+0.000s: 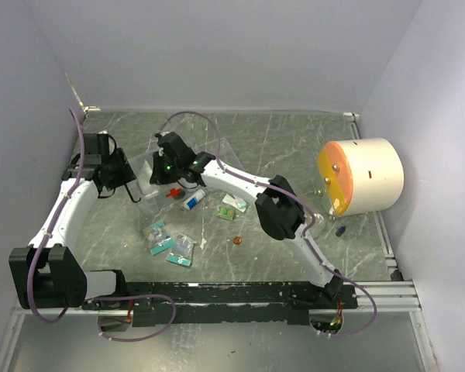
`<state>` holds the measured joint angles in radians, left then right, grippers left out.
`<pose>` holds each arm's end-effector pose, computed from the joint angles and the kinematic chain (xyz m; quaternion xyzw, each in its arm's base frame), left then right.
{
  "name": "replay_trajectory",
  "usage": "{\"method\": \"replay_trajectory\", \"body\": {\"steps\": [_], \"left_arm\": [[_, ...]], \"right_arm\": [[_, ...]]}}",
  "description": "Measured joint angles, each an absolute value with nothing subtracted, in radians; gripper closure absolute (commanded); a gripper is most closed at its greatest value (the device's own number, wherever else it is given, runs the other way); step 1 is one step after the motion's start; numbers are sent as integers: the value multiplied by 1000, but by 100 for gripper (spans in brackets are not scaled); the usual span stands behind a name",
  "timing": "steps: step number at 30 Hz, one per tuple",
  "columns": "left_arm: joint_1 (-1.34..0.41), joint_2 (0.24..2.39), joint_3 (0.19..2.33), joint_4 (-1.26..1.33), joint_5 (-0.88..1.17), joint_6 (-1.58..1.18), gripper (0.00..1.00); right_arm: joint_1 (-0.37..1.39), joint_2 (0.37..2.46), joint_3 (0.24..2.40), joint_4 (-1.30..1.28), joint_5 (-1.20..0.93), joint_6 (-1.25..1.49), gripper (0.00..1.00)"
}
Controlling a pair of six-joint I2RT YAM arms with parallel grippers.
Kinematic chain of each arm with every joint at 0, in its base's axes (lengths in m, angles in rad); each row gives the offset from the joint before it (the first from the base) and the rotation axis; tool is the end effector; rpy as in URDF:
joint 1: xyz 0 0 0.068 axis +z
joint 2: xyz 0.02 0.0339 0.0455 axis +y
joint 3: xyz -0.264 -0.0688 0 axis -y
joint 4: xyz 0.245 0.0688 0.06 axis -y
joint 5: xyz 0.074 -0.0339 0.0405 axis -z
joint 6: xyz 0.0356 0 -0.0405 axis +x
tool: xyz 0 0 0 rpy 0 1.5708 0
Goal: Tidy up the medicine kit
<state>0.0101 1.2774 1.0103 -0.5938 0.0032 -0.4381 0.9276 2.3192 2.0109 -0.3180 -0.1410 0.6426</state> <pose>0.2672 0.0026 0.2763 -0.2078 0.9143 -0.0753 0.3393 0.3198 0.4349 0.2257 -0.1579 0.8748 0.3651 0.2766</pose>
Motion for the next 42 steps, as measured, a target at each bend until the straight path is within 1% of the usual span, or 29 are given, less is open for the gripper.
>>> {"method": "replay_trajectory", "body": {"steps": [5,8,10,11,12,14,17,23,27,31,37,42], "left_arm": [[10,1254,1004,-583,2,-442,44],[10,1241,999,-581,-1,-445,44],[10,1237,999,-580,-5,-446,42],[10,1237,999,-580,-8,-446,41],[10,1236,999,-580,-11,-445,40],[10,1236,999,-580,-17,-446,37],[10,1236,1000,-580,-22,-445,34],[10,1236,1053,-589,-14,-427,31],[-1,1237,1120,-587,-1,-423,33],[-74,1260,1171,-585,-8,-418,35],[-234,1362,1203,-586,-75,-407,43],[-304,1468,1229,-590,-164,-419,49]], "right_arm": [[931,2377,2088,-368,-145,620,92],[931,2379,2093,-389,-155,613,82],[932,2379,2096,-396,-170,612,67],[933,2378,2096,-399,-182,609,62],[933,2378,2096,-402,-187,612,58],[937,2373,2094,-412,-192,609,55],[940,2356,2078,-419,-176,604,55],[940,2279,2037,-428,-117,590,54],[931,2170,1935,-385,-81,588,54],[916,2043,1801,-316,-46,588,55],[901,1789,1480,-162,7,598,59],[902,1609,1250,-39,31,612,62]]}}
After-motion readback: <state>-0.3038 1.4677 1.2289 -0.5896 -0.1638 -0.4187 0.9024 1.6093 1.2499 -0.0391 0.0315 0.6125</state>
